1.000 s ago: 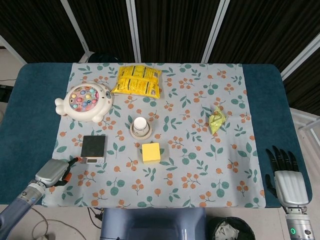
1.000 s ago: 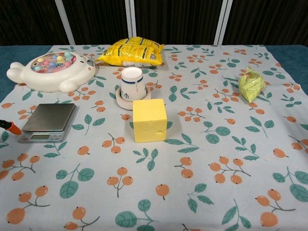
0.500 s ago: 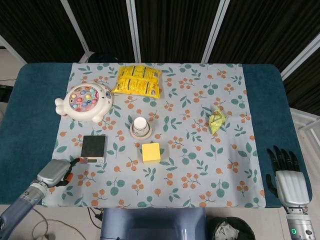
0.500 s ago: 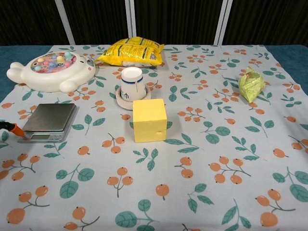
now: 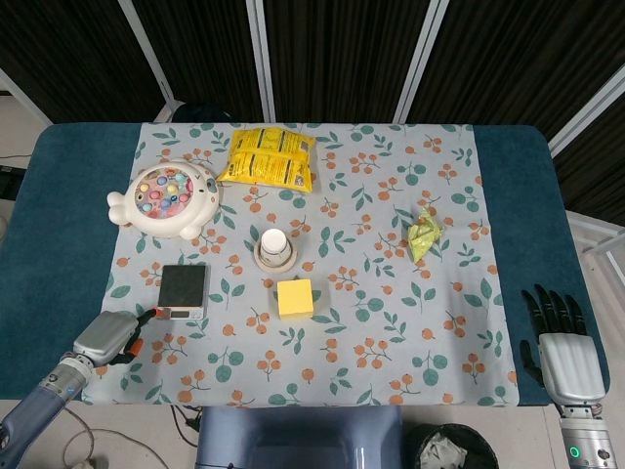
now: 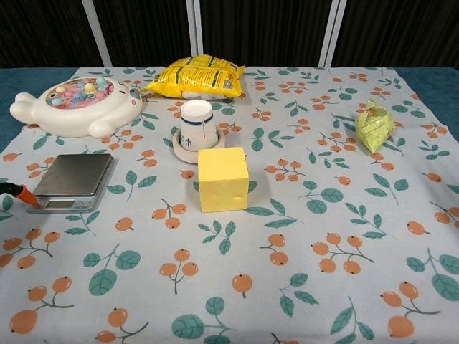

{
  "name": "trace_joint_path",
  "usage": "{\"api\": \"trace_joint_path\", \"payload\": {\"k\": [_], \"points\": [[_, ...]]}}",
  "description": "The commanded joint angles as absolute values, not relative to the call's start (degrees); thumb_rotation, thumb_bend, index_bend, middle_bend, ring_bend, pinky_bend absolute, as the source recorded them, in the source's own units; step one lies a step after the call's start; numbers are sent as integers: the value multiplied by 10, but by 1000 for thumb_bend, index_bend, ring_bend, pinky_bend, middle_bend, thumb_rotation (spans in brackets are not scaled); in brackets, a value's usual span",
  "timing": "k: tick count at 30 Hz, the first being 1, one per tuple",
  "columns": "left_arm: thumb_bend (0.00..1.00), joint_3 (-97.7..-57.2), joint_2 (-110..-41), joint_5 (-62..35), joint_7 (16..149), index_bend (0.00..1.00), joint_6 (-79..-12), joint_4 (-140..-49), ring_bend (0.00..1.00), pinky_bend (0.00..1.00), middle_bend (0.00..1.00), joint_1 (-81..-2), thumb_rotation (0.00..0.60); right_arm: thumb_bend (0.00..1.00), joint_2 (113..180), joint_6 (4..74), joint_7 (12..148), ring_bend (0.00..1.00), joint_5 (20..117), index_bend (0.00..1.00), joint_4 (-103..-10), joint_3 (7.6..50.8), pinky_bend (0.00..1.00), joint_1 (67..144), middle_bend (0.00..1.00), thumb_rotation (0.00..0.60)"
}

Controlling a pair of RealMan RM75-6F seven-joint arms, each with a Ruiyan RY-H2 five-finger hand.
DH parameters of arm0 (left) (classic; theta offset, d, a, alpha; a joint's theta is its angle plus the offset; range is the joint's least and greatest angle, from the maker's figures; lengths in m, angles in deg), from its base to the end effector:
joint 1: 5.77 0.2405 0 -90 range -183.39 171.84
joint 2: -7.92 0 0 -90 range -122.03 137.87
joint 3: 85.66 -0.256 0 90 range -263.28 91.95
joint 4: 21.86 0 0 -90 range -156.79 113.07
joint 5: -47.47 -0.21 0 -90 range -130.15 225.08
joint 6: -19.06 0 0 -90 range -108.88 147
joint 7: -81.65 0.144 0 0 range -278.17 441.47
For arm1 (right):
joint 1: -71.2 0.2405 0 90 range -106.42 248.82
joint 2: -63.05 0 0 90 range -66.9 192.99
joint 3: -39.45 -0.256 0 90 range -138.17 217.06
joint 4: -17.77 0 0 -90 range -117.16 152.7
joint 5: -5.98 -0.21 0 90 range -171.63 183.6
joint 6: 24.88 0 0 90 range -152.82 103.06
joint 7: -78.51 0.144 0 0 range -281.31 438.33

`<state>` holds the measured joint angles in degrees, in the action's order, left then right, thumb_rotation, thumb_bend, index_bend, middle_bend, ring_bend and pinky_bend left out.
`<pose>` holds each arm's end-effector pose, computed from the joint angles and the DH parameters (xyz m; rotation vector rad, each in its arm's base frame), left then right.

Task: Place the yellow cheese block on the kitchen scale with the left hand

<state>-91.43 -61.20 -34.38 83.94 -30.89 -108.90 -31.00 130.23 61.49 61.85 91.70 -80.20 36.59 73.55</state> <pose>-0.3096 0.2324 0.0524 -1.9705 -1.1409 -0.4910 -0.2930 -0.1662 0.1376 1.4019 -0.8147 0.7781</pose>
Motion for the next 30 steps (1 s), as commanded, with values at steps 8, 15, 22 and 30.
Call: {"api": "trace_joint_path", "payload": {"k": [8, 15, 22, 30], "points": [[560, -916, -614, -338, 844, 189, -306, -1086, 698, 717, 691, -310, 600, 582, 1302, 615, 619, 0, 917, 0, -802, 366, 0, 735, 0, 600], [553, -915, -612, -338, 850, 189, -313, -1090, 679, 714, 670, -310, 600, 581, 1301, 616, 620, 0, 917, 0, -802, 366, 0, 735, 0, 600], [367, -900, -582, -349, 869, 168, -371, -1141, 521, 647, 519, -299, 600, 582, 1301, 616, 621, 0, 916, 0, -802, 365, 0, 735, 0, 600], [101, -863, -546, -331, 929, 93, -425, -1236, 89, 284, 179, -298, 600, 582, 1299, 619, 626, 0, 918, 0, -804, 365, 0, 734, 0, 600]]}}
